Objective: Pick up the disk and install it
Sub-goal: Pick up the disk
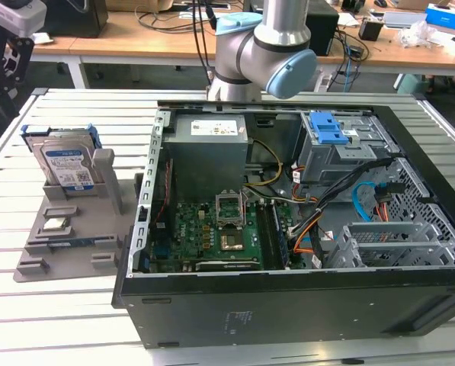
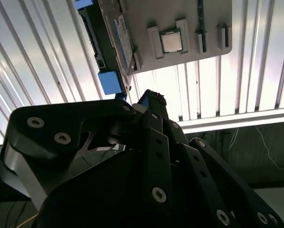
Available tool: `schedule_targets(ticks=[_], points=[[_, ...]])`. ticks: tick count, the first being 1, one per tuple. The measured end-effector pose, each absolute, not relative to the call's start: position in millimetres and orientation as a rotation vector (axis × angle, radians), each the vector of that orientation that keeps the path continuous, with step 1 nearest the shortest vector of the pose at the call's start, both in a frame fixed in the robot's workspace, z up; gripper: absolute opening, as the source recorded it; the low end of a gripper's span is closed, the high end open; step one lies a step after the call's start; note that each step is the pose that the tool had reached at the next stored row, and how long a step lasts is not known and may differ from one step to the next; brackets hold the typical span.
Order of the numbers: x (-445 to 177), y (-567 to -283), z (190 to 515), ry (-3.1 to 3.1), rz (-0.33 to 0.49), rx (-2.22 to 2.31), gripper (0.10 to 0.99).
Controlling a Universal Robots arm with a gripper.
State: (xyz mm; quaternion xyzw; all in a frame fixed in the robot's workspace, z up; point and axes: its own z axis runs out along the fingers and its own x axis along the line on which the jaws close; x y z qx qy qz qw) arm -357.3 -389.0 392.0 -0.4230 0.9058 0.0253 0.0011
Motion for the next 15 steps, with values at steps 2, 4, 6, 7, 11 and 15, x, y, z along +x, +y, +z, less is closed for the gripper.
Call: schedule_targets(ticks=[2,4,6,7,11,15], points=[[-357.3,-389.0,392.0,2.823,0.080,-1.373,0.106],[-357.3,-389.0,392.0,2.810,0.080,-1.402,0.106],[-357.3,-389.0,392.0,2.795,0.080,-1.432,0.106],[-357.3,-389.0,392.0,2.786,0.080,-1.450,0.106],[-357.3,-389.1,392.0,2.755,0.080,-1.511,0.106],[-357.3,-389.1,392.0,2.728,0.080,-1.560,0.106]])
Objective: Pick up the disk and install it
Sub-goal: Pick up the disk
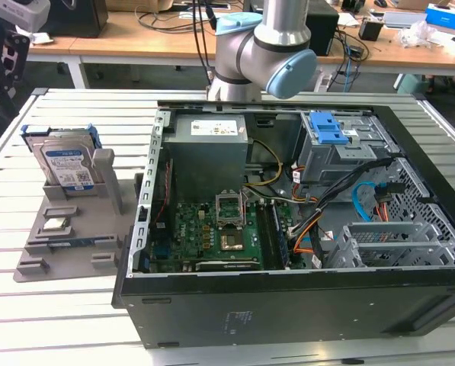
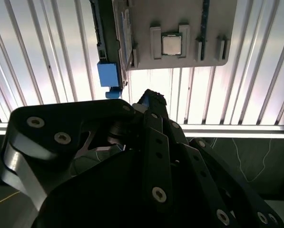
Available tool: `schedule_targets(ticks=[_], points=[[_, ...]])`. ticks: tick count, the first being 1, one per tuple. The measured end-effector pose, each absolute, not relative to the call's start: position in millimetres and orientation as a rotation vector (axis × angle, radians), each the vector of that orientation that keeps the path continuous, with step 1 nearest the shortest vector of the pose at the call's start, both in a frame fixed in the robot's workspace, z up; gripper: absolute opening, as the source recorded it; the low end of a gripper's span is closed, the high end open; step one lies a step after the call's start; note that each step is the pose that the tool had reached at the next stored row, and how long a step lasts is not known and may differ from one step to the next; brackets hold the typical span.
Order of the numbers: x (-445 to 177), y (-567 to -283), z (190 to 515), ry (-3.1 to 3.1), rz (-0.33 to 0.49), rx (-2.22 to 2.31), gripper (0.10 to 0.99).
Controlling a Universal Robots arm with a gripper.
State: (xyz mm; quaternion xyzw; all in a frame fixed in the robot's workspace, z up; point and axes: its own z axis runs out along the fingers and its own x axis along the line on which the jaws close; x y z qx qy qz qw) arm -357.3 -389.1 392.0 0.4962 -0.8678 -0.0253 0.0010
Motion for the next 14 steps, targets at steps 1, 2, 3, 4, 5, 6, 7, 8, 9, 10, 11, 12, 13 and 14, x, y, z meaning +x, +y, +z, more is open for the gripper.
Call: schedule_targets(ticks=[1,2,3,4,5,6,7,8,9,10,11,12,13,14], points=[[-357.3,-389.1,392.0,-2.718,-0.079,1.569,0.106],[-357.3,-389.0,392.0,-2.712,-0.079,1.579,0.106],[-357.3,-389.1,392.0,-2.692,-0.079,1.612,0.106],[-357.3,-389.0,392.0,-2.686,-0.079,1.621,0.106],[-357.3,-389.0,392.0,-2.679,-0.079,1.632,0.106],[-357.3,-389.1,392.0,-2.672,-0.079,1.644,0.106],[-357.3,-389.1,392.0,-2.665,-0.079,1.654,0.106],[-357.3,-389.1,392.0,-2.657,-0.079,1.667,0.106],[-357.3,-389.0,392.0,-2.649,-0.079,1.678,0.106],[-357.3,-389.1,392.0,-2.643,-0.079,1.687,0.106],[-357.3,-389.0,392.1,-2.637,-0.079,1.697,0.106],[-357.3,-389.1,392.0,-2.631,-0.079,1.706,0.106],[-357.3,-389.1,392.0,-2.625,-0.079,1.715,0.106],[-357.3,-389.0,392.0,-2.619,-0.079,1.724,0.106]])
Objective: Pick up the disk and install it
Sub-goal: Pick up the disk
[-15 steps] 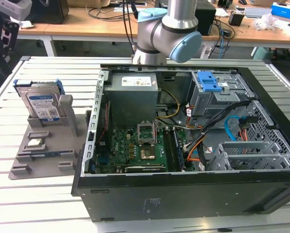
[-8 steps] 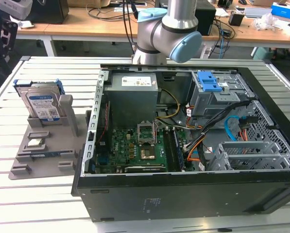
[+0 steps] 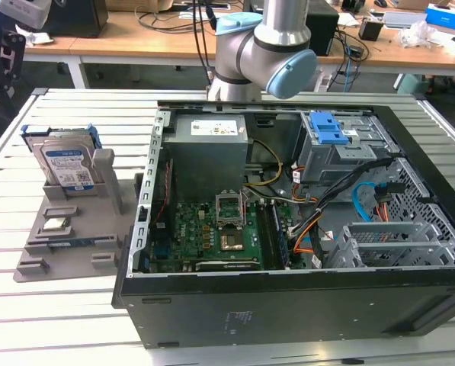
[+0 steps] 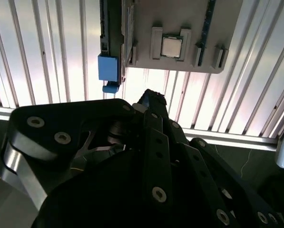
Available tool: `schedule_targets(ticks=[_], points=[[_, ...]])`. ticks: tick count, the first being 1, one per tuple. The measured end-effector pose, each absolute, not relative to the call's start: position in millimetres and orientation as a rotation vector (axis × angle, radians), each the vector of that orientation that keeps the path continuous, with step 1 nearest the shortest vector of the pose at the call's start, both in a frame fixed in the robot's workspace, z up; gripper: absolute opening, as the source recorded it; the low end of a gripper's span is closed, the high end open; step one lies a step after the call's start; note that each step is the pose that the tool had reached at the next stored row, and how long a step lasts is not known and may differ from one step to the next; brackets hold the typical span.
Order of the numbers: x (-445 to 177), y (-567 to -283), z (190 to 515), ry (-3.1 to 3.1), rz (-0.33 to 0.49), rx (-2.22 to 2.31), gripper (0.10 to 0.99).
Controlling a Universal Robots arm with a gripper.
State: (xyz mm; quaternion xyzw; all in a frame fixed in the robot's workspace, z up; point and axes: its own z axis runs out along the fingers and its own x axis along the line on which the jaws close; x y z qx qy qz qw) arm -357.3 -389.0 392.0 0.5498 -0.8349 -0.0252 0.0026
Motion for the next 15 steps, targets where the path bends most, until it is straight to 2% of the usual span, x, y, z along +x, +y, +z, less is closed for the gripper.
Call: schedule_targets(ticks=[15], points=[[-357.3,-389.1,392.0,-2.495,-0.078,1.893,0.106]])
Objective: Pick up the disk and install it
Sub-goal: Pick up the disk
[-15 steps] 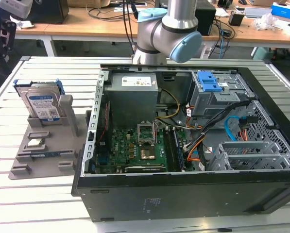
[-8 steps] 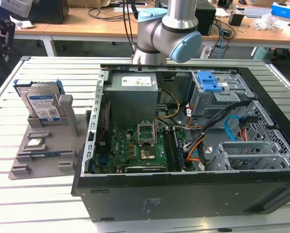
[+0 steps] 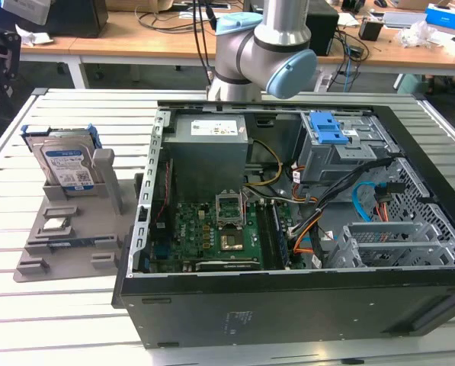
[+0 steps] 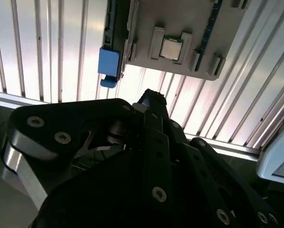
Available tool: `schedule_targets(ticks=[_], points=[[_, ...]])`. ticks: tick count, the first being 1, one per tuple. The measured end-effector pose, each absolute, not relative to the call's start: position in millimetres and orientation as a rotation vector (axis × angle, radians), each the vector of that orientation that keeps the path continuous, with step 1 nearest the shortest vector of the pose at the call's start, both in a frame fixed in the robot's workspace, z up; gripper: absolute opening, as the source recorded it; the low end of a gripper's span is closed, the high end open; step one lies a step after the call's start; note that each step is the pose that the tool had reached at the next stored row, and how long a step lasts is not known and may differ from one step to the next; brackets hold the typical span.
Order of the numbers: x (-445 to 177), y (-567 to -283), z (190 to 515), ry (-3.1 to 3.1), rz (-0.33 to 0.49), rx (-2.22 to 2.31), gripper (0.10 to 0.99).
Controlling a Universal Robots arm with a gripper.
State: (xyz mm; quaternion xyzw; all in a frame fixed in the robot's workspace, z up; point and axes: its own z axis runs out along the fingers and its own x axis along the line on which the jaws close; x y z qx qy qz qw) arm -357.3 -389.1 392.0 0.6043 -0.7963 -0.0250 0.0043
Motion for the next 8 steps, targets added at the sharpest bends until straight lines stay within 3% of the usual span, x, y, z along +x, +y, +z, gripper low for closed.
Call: schedule_targets(ticks=[8], points=[[-357.3,-389.1,392.0,-2.433,-0.078,1.970,0.106]])
